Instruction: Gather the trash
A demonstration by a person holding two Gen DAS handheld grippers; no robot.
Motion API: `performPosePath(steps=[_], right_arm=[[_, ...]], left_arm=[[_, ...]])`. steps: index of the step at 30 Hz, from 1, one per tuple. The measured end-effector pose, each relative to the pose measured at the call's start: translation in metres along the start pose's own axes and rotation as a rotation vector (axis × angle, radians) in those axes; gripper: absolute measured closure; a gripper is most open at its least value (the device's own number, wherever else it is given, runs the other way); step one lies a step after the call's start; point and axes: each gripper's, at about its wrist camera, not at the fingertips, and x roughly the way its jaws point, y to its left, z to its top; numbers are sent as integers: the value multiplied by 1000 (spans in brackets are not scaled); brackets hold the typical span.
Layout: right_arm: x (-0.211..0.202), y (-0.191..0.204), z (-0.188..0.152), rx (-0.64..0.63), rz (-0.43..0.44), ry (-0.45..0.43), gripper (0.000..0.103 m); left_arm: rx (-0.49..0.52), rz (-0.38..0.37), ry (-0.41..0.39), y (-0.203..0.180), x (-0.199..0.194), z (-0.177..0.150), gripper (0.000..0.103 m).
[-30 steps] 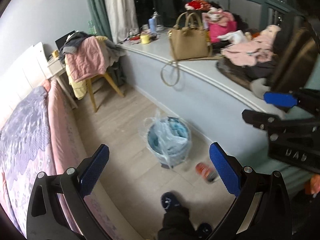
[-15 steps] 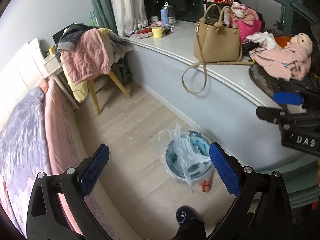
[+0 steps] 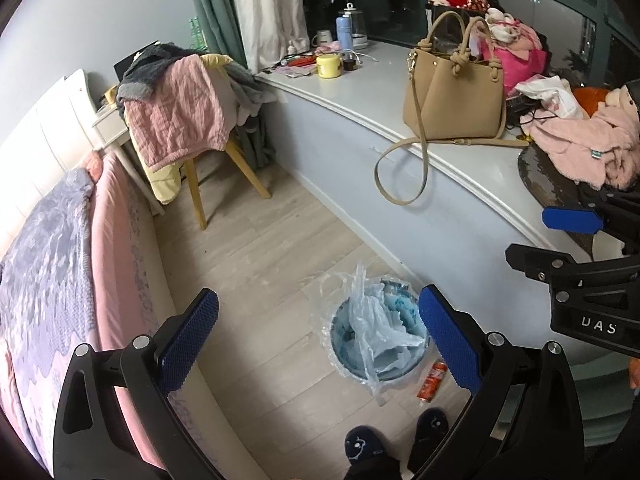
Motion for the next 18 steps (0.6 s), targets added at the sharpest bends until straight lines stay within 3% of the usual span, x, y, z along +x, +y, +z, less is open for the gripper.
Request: performPosePath(steps=[18], right_arm=[[41, -36, -83, 132, -49, 144, 46]], left_arm=[[74, -61, 46, -46, 30, -38, 6]])
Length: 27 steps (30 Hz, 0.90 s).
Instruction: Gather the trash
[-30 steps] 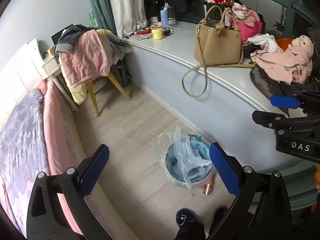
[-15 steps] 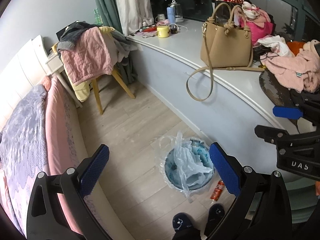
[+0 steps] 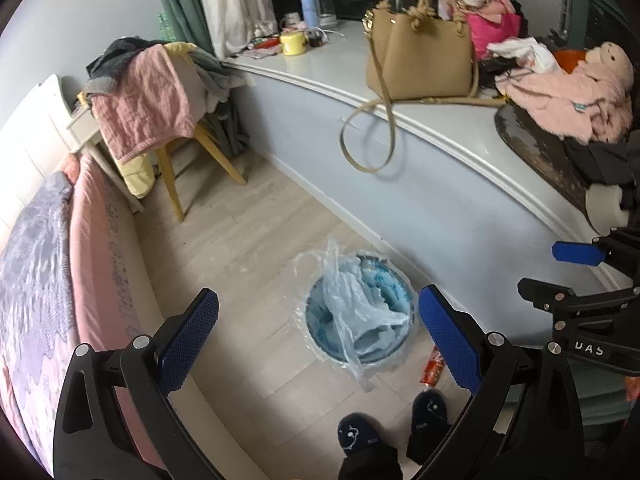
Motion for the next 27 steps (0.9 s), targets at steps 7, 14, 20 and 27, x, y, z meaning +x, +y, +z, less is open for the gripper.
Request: performPosePath(steps=[7, 14, 20, 27], right_arm=[[32, -21, -35, 129, -71, 36, 19], [80, -44, -76, 265, -126, 83, 12], [151, -59, -119, 334, -110, 121, 6], [253, -61, -160, 325, -95, 147, 6]], left_arm=[[105, -66, -30, -23, 25, -7, 6], [194, -142, -44, -55, 66, -22, 6], [219, -170, -29, -84, 111, -54, 6], [211, -170, 9, -114, 180, -117, 6]])
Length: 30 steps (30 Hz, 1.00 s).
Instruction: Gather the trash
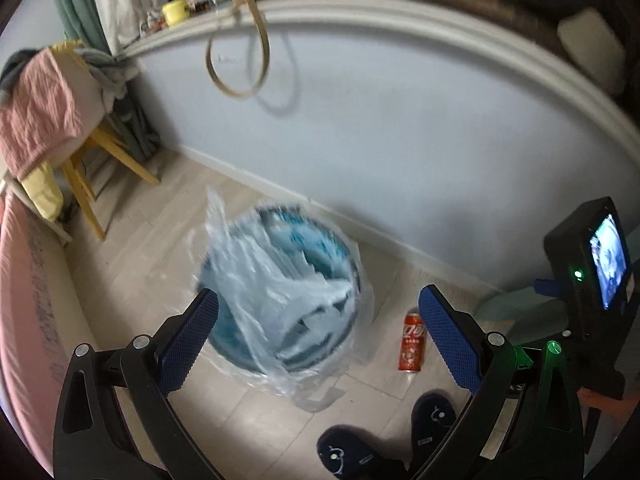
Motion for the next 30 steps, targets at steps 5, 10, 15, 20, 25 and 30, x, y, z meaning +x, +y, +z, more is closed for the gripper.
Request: performPosePath(steps=[5, 10, 15, 20, 25, 30], right_arm=[[68, 0, -14, 3, 9, -2, 6], [142, -1, -26, 36, 17, 17, 6], [207, -3, -37, 94, 11, 49, 6], [257, 2, -43, 87, -35, 59, 6], [297, -2, -48, 98, -72, 89, 6], [321, -5, -52, 119, -78, 113, 6]], left_arm=[[-38, 14, 22, -12, 50, -50, 6], [-38, 34, 36, -18, 95, -100, 6], [-26, 46, 33, -18, 128, -133, 6], [-21, 36, 17, -25, 149, -151, 6], [-6, 24, -10, -40, 166, -164, 6], [3, 17, -27, -53, 173, -170, 6]])
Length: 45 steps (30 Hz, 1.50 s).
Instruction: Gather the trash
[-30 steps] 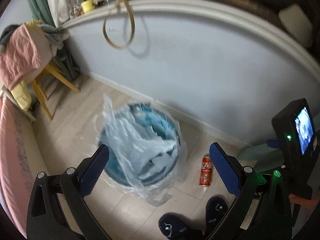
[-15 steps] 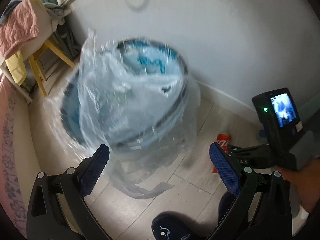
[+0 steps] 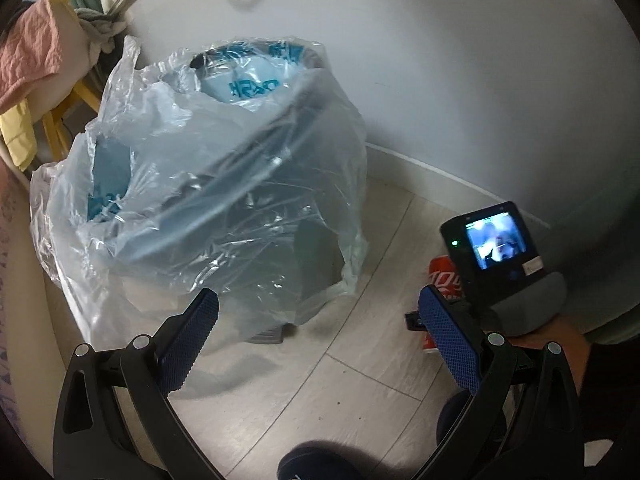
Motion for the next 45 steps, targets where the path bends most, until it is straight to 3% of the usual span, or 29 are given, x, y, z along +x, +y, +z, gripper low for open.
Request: performPosePath(steps=[17, 21, 26, 28, 37, 45], right_arm=[[35, 14, 7, -20, 1, -2, 7], [36, 22, 4, -43, 3, -5, 24], [43, 26, -1, -58, 14, 7, 27], [46, 26, -2, -62, 15, 7, 37], [53, 23, -8, -89, 31, -15, 45], [49, 15, -22, -113, 60, -33, 47]], left_arm=[[46, -20, -12, -14, 18, -7, 6], [60, -39, 1, -23, 29, -11, 6], [66, -65, 21, -32, 40, -17, 6], [73, -60, 26, -34, 45, -19, 6], [77, -55, 42, -40, 67, -24, 6], [91, -63, 54, -45, 76, -29, 6]])
